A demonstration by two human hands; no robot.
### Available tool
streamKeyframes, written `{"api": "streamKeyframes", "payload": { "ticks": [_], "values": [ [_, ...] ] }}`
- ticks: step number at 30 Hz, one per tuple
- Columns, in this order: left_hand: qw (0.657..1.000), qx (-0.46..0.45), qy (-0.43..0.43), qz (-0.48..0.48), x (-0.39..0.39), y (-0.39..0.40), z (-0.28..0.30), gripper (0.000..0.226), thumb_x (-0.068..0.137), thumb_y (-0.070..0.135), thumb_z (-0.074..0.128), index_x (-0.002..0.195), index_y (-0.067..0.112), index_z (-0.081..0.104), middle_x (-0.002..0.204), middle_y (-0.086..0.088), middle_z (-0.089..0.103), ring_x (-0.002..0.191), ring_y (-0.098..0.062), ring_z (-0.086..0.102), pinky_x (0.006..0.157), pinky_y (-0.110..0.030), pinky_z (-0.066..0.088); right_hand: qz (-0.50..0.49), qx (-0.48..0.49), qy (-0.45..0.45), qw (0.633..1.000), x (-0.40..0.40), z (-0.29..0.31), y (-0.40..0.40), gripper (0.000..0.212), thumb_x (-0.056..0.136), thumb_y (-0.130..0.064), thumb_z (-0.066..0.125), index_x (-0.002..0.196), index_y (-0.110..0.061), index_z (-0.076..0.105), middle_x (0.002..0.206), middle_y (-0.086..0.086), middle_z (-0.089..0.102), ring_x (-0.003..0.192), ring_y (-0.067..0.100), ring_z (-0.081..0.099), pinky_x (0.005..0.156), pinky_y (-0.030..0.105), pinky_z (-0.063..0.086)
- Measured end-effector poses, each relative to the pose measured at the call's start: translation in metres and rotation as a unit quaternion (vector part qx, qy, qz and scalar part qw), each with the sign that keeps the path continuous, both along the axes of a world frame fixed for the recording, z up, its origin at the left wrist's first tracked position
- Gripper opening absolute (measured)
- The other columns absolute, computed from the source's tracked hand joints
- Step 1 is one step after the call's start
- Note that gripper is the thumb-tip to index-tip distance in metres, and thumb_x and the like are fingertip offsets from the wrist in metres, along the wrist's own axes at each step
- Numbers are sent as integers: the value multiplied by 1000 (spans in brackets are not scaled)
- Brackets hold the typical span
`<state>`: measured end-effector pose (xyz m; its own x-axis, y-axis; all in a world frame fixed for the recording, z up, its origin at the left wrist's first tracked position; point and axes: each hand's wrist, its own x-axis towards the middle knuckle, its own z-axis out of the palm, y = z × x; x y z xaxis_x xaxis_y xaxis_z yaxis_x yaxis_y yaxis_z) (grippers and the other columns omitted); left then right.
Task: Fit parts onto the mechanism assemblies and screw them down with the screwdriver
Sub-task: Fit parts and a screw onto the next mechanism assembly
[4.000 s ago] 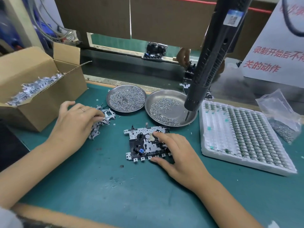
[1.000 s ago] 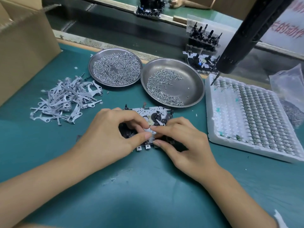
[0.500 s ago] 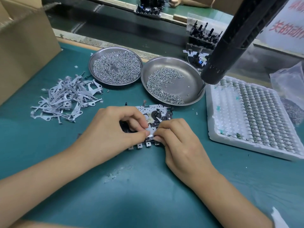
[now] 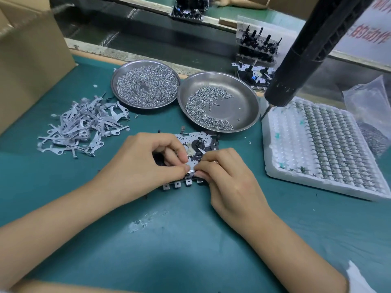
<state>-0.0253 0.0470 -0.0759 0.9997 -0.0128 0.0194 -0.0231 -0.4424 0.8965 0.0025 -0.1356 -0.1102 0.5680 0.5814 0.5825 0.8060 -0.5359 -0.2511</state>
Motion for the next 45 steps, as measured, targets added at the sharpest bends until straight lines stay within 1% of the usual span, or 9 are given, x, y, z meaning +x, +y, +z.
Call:
{"api": "streamKeyframes", "payload": {
  "ticks": [6, 12, 15, 19, 27, 31, 35, 42, 45],
  "values": [
    [1000, -11, -5, -15, 1, 4, -2, 18, 69, 16, 79, 75, 29, 68, 62, 7, 69, 56, -2, 56, 60, -12, 47, 7, 93, 75, 993, 3, 3, -6, 16, 91, -9, 60, 94, 3, 70, 94, 12, 64, 87, 24, 60, 82, 25, 46],
    [998, 4, -33, -45, 3, 6, -1, 17, 71, 16, 80, 78, 28, 71, 69, 7, 71, 65, -7, 59, 69, -11, 49, -37, 209, 111, 971, 6, 8, -8, 14, 90, -5, 57, 92, 1, 70, 91, 4, 64, 88, 13, 60, 82, 20, 46],
    [998, 6, -34, -53, 3, 7, -1, 15, 71, 18, 80, 79, 28, 72, 70, 7, 71, 65, -9, 60, 70, -13, 50, -6, 172, 118, 978, 5, 7, -8, 11, 88, -7, 62, 90, -1, 71, 92, 6, 64, 88, 16, 60, 81, 20, 45],
    [998, -1, -38, -47, 3, 7, -2, 13, 70, 22, 79, 78, 29, 72, 70, 7, 71, 62, -4, 59, 67, -15, 50, 42, 59, 73, 995, 5, 1, -8, 11, 84, -10, 68, 90, -3, 73, 94, 10, 64, 86, 26, 60, 76, 36, 49],
    [996, 14, -86, -23, 5, 7, -2, 6, 76, 25, 75, 78, 30, 72, 71, 9, 70, 63, -10, 59, 61, -17, 48, 15, 114, 75, 990, 5, 2, -7, 12, 86, -6, 64, 90, 0, 73, 92, 9, 64, 85, 24, 60, 76, 32, 49],
    [994, 17, -110, 21, 9, 11, 4, 9, 79, 20, 74, 79, 28, 72, 71, 16, 70, 65, 3, 60, 64, -10, 44, -16, 192, 114, 975, 7, 5, -6, 11, 88, -6, 62, 89, -1, 72, 89, 7, 64, 84, 18, 60, 77, 25, 48],
    [996, 24, -74, -32, 6, 10, 9, 8, 73, 22, 79, 73, 27, 73, 68, 5, 70, 62, -7, 59, 63, -18, 46, -17, 226, 141, 964, 7, 7, -7, 10, 87, -6, 63, 87, -2, 72, 87, 7, 64, 83, 15, 60, 76, 21, 47],
    [997, 15, -45, -54, 2, 3, 5, 15, 71, 14, 82, 76, 24, 73, 66, 2, 70, 59, -2, 53, 60, -14, 46, 29, 108, 154, 982, 5, 5, -8, 9, 82, -8, 69, 87, -4, 75, 98, 5, 62, 93, 24, 59, 83, 31, 47],
    [998, -11, -26, -48, 3, 3, 4, 15, 69, 14, 83, 75, 22, 73, 64, 1, 69, 57, -3, 52, 55, -12, 45, 36, 69, 116, 990, 4, 7, -8, 7, 83, -7, 69, 86, -2, 73, 97, 8, 63, 90, 27, 58, 77, 37, 48]
  ]
}}
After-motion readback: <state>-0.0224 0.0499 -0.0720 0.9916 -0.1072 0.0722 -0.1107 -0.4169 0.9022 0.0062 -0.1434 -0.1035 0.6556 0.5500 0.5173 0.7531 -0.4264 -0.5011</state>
